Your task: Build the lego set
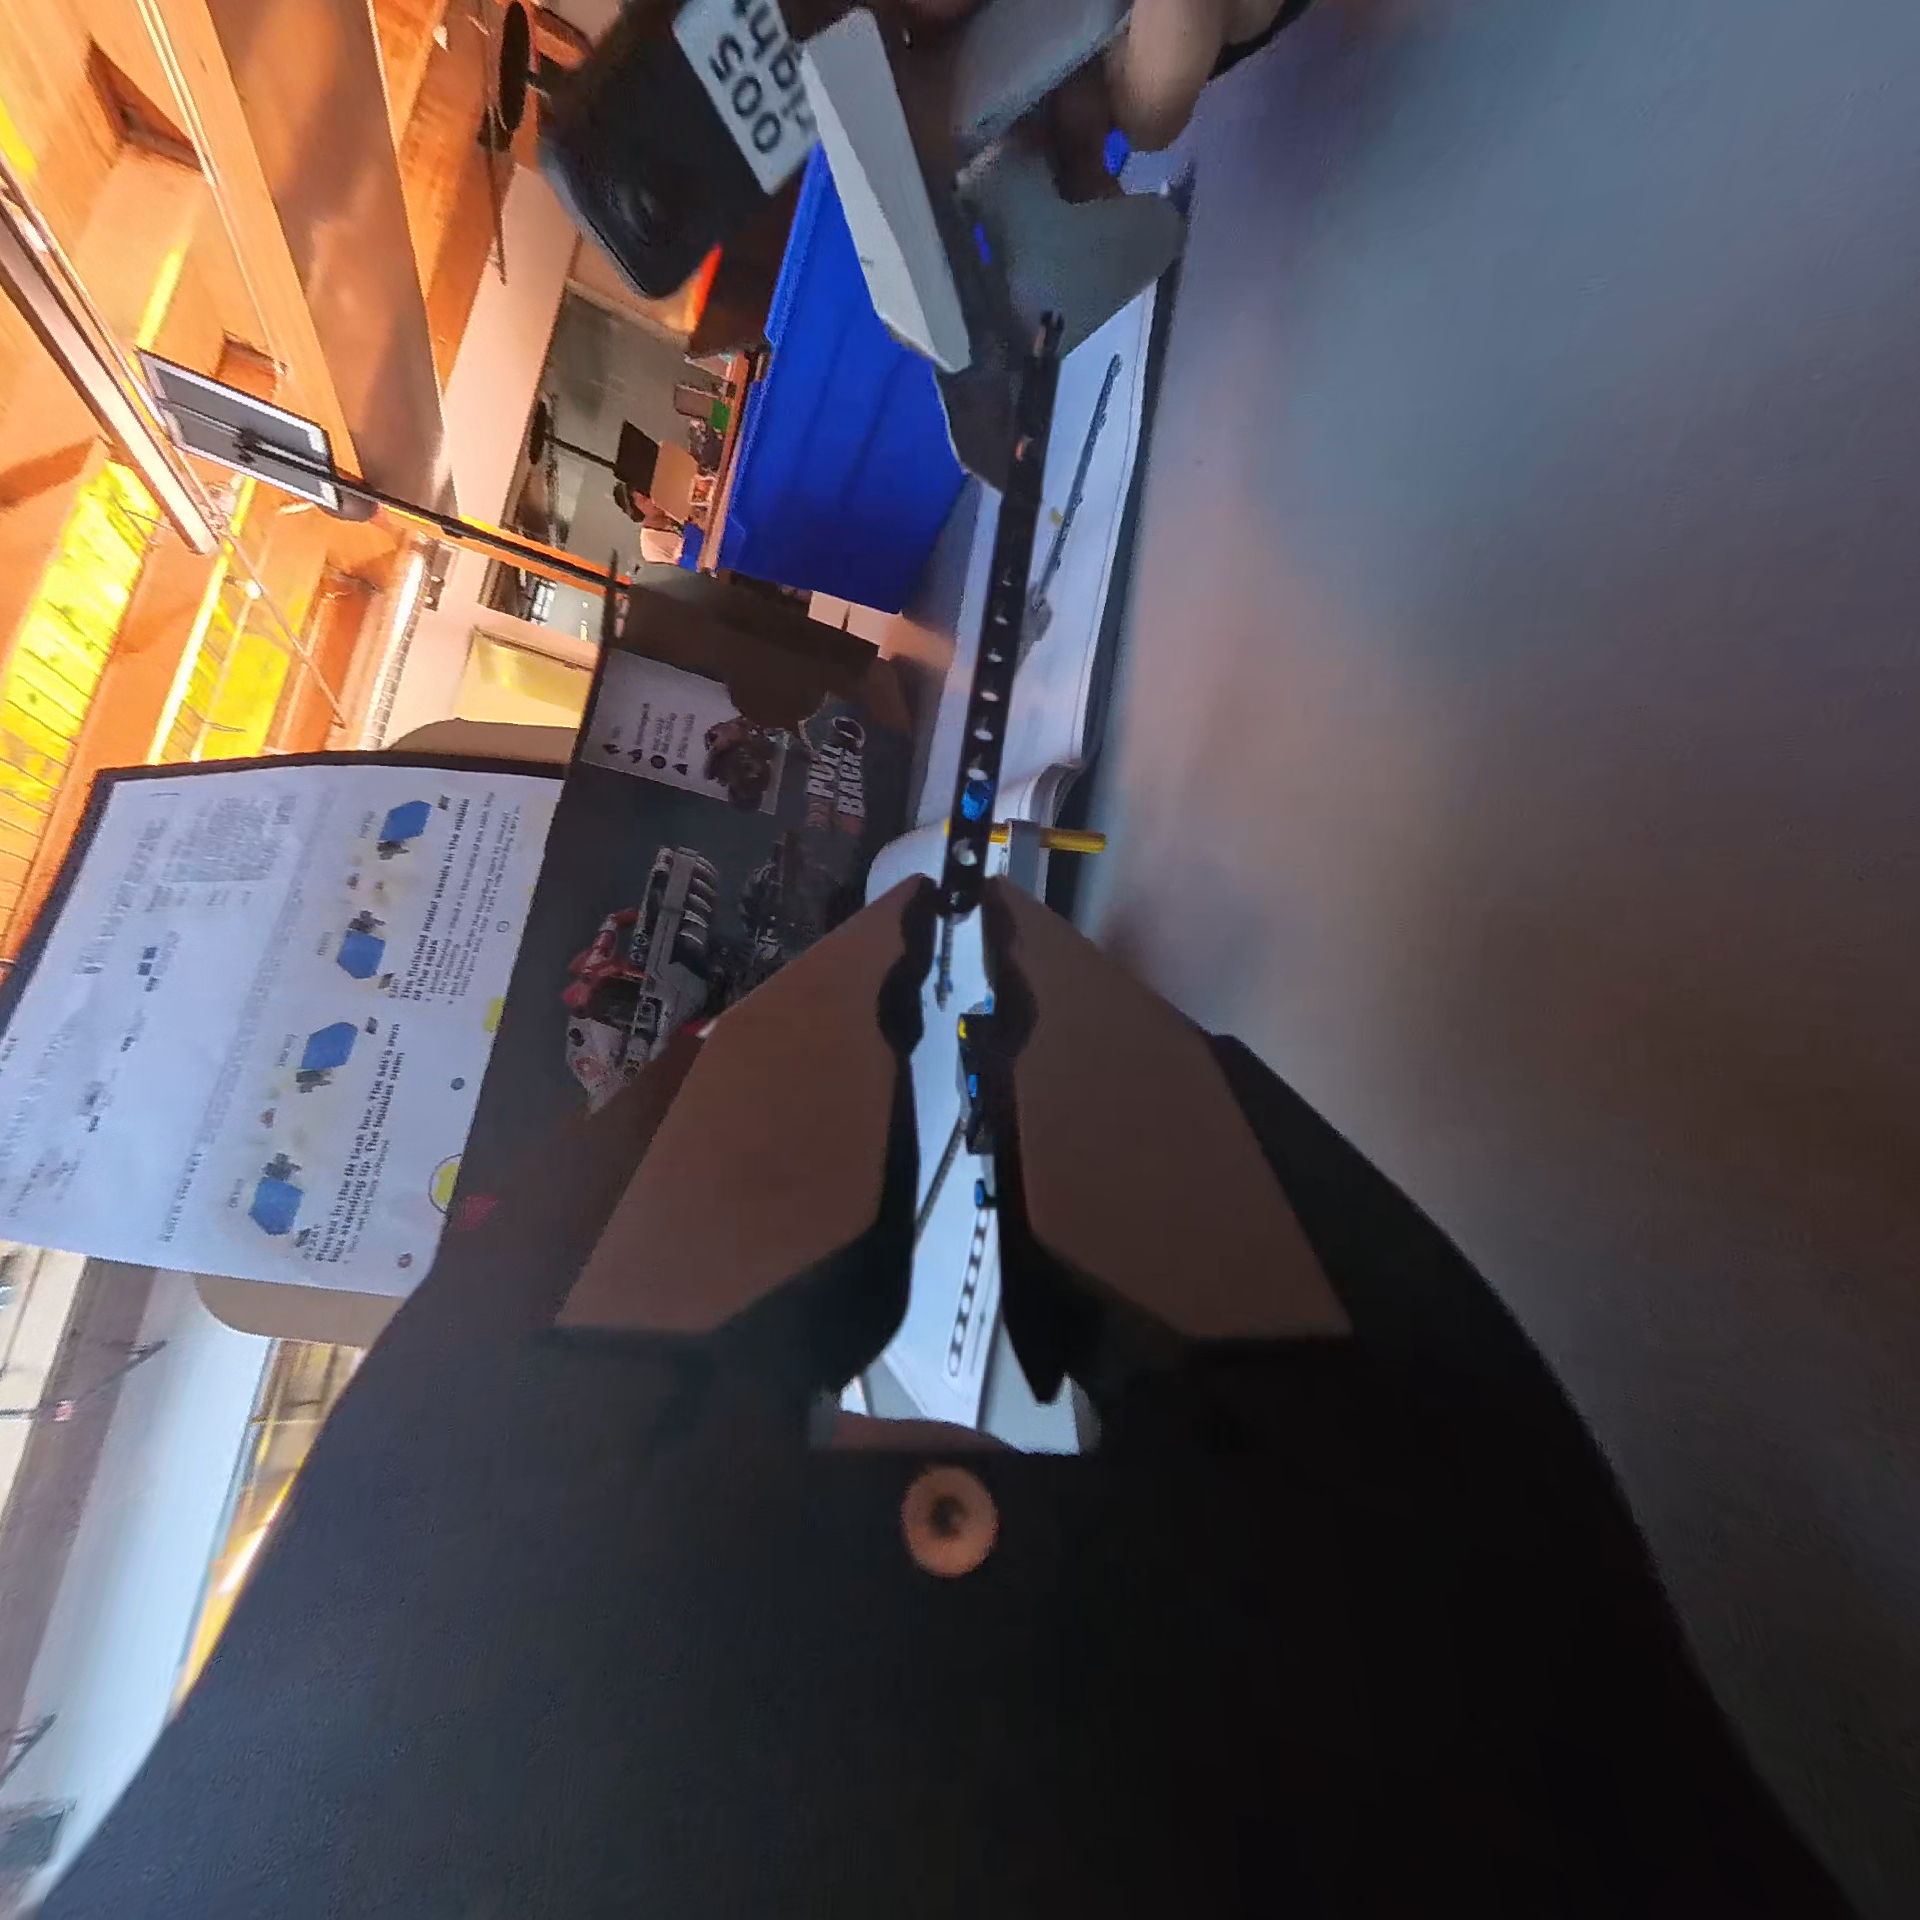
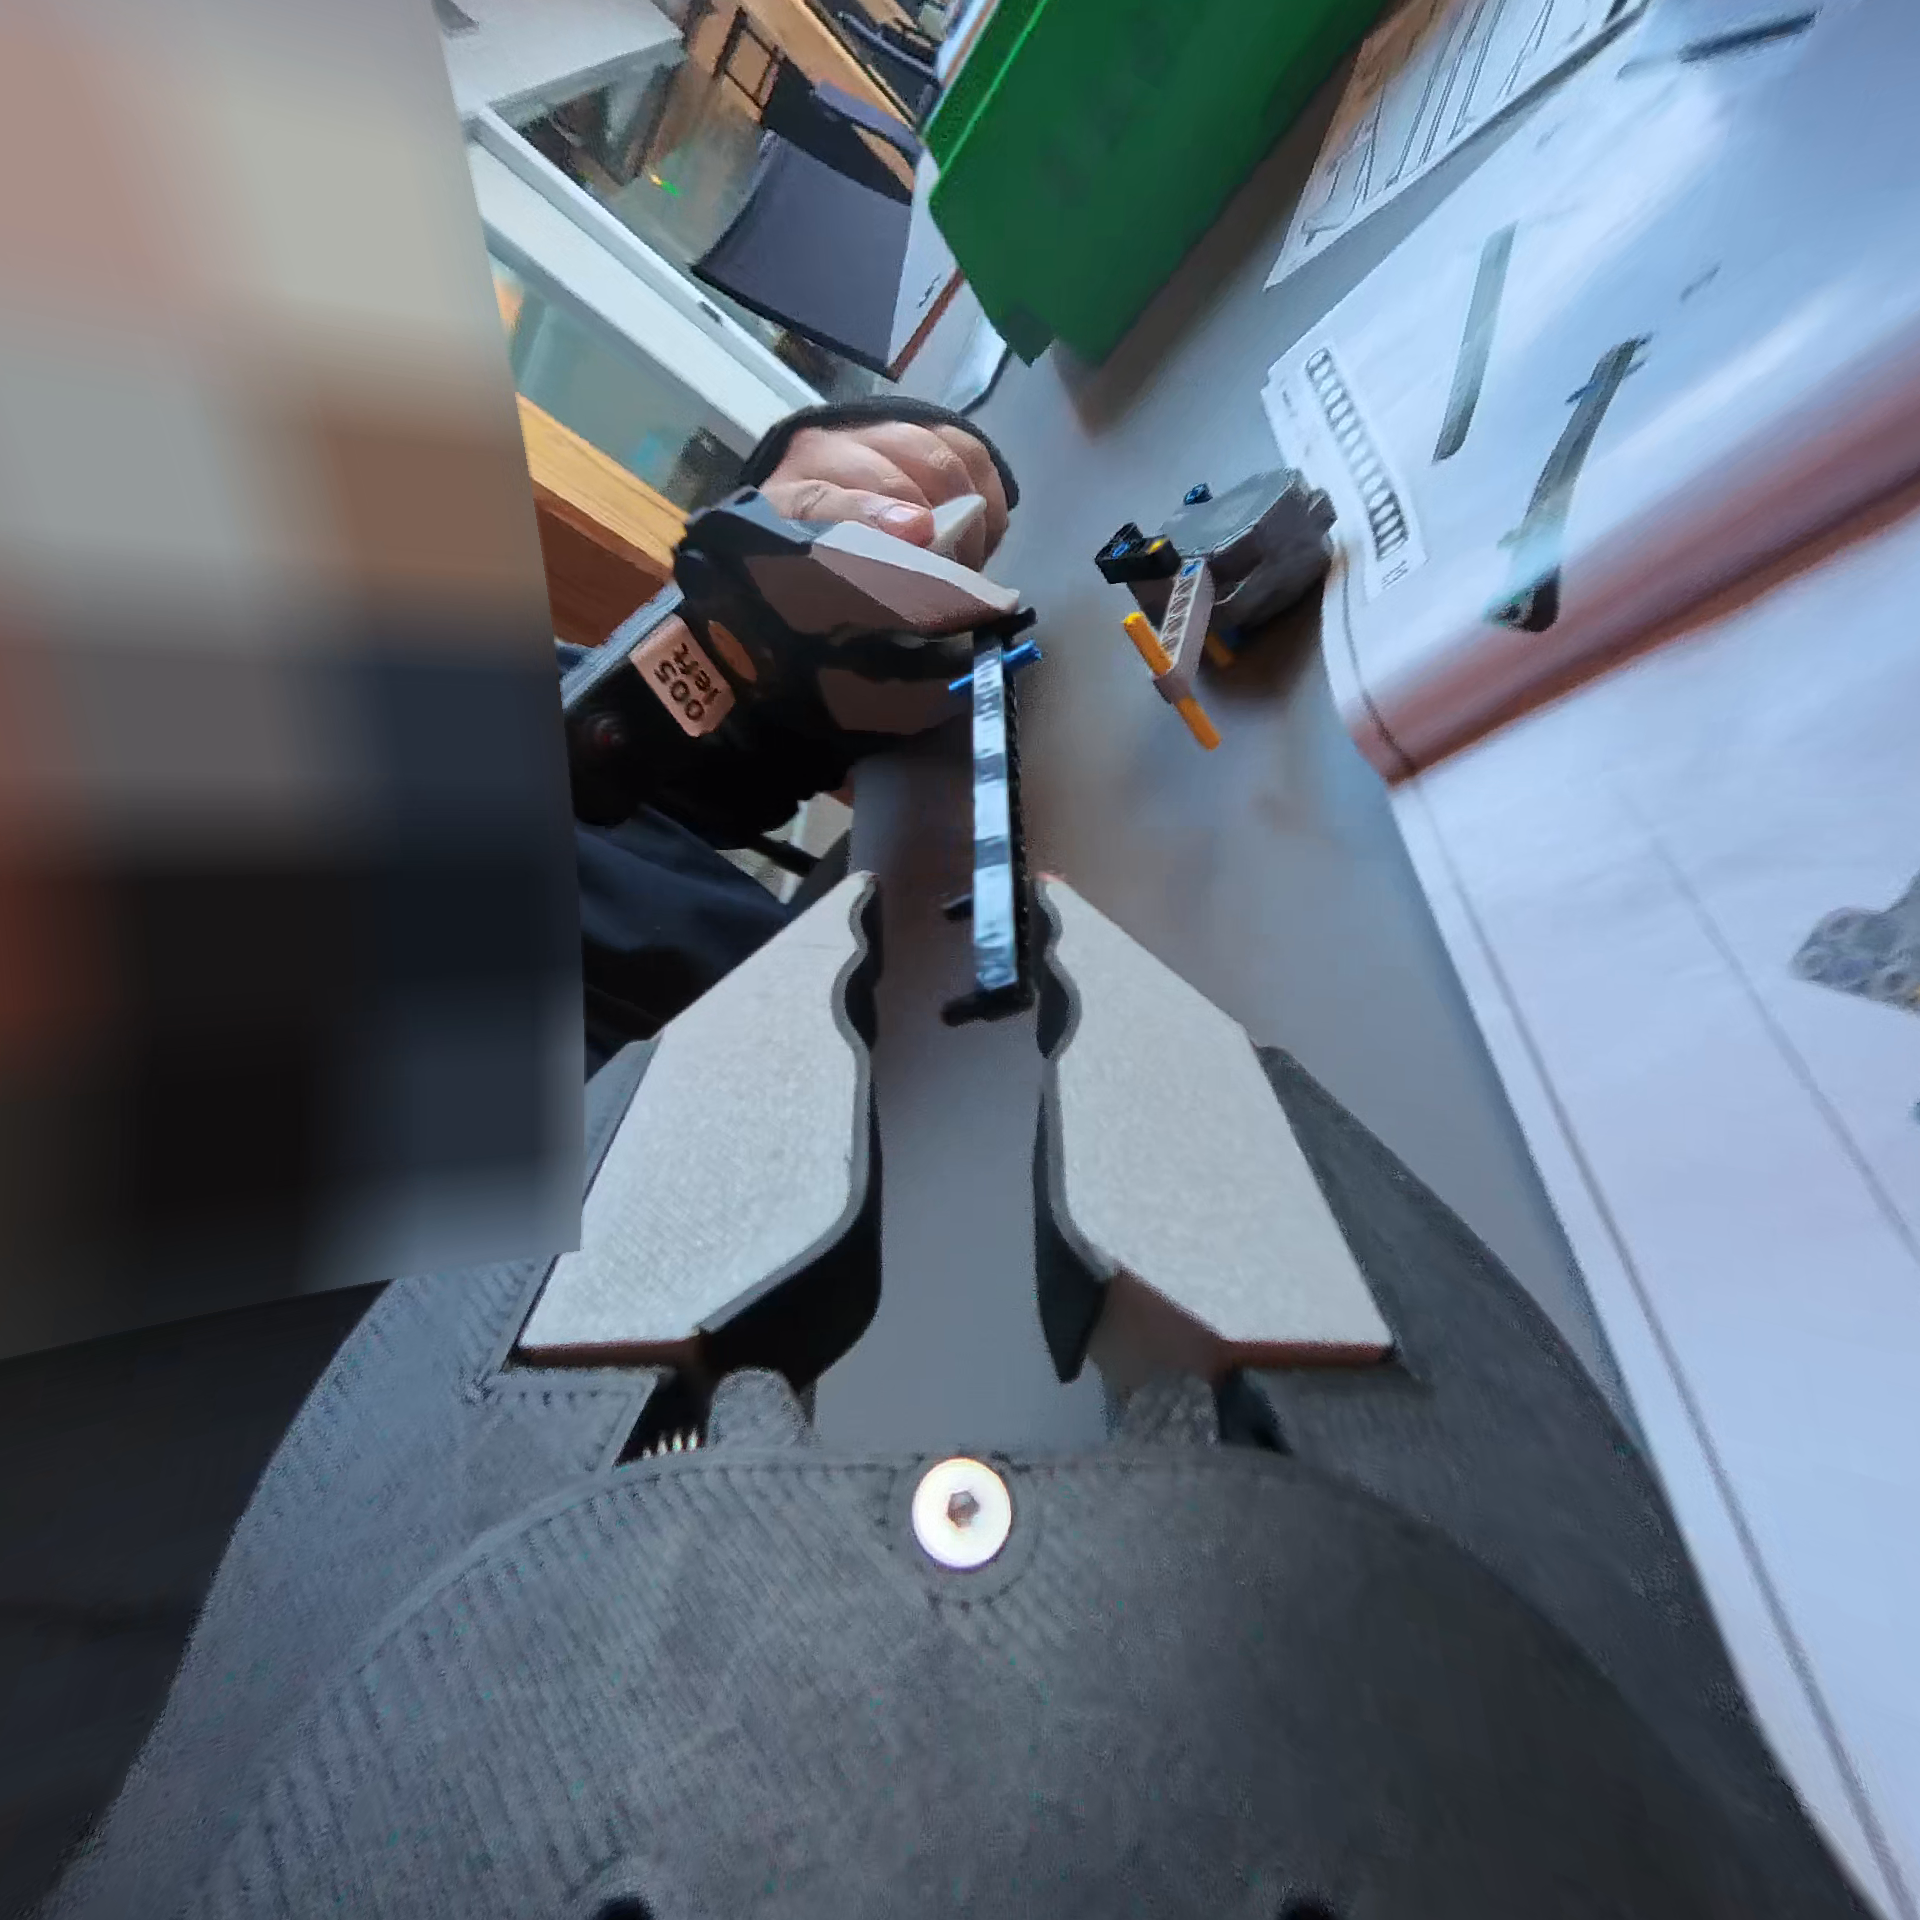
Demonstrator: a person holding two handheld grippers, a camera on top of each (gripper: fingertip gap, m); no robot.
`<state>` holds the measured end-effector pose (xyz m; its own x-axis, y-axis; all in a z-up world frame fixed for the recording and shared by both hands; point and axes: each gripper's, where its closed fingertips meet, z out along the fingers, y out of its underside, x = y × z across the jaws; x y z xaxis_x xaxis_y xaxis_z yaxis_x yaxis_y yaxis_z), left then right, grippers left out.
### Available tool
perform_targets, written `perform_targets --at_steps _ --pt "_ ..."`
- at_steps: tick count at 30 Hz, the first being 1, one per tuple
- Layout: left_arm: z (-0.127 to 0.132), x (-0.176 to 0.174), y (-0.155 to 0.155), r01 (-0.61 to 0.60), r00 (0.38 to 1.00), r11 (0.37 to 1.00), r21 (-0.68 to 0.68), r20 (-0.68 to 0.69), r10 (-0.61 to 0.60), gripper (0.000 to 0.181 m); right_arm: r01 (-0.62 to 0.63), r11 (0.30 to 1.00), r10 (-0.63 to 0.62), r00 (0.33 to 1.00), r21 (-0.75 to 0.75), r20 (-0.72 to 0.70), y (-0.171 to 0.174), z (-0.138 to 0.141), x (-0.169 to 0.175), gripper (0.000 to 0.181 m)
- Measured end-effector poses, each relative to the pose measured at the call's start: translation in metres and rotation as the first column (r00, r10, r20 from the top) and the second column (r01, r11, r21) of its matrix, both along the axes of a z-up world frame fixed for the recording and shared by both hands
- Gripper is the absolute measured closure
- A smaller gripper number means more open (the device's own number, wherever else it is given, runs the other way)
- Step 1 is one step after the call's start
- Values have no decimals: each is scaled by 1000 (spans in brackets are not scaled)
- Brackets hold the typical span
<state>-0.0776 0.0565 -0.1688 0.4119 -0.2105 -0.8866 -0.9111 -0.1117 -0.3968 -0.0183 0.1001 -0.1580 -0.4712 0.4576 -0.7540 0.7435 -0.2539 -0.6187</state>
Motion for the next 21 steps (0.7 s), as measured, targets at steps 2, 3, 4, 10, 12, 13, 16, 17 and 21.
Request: perform_targets --at_steps 2,3,4,10,12,13,16,17,21 --pt "-3 -1 0 -2 1000 1000 -22 23 3 175 0 991 5 999 136 -34 1 -7 1 148" --pt "-4 -1 0 -3 999 999 -34 34 4 175 -7 977 21 998 212 -63 0 -9 2 144" --pt "-7 -1 -1 -1 999 999 -52 53 3 175 -12 959 41 995 284 -96 -2 -11 3 142" --pt "-16 -4 -1 -2 978 989 -145 206 32 175 83 716 158 948 693 -277 -4 -25 -2 141" --pt "-19 -4 -2 9 962 983 -184 271 42 175 133 620 196 928 773 -317 -2 -29 -4 147" --pt "-20 -3 -2 13 953 980 -200 298 48 175 156 588 212 917 794 -337 -3 -29 -6 151" --pt "-21 -1 -3 40 925 971 -235 377 53 175 196 533 250 893 823 -374 -5 -28 -7 158" --pt "-21 0 -4 50 914 970 -239 401 52 176 195 525 263 889 829 -376 -6 -28 -6 159" --pt "-17 3 -6 92 874 963 -253 484 44 176 228 458 264 888 859 -377 2 -31 -9 161"
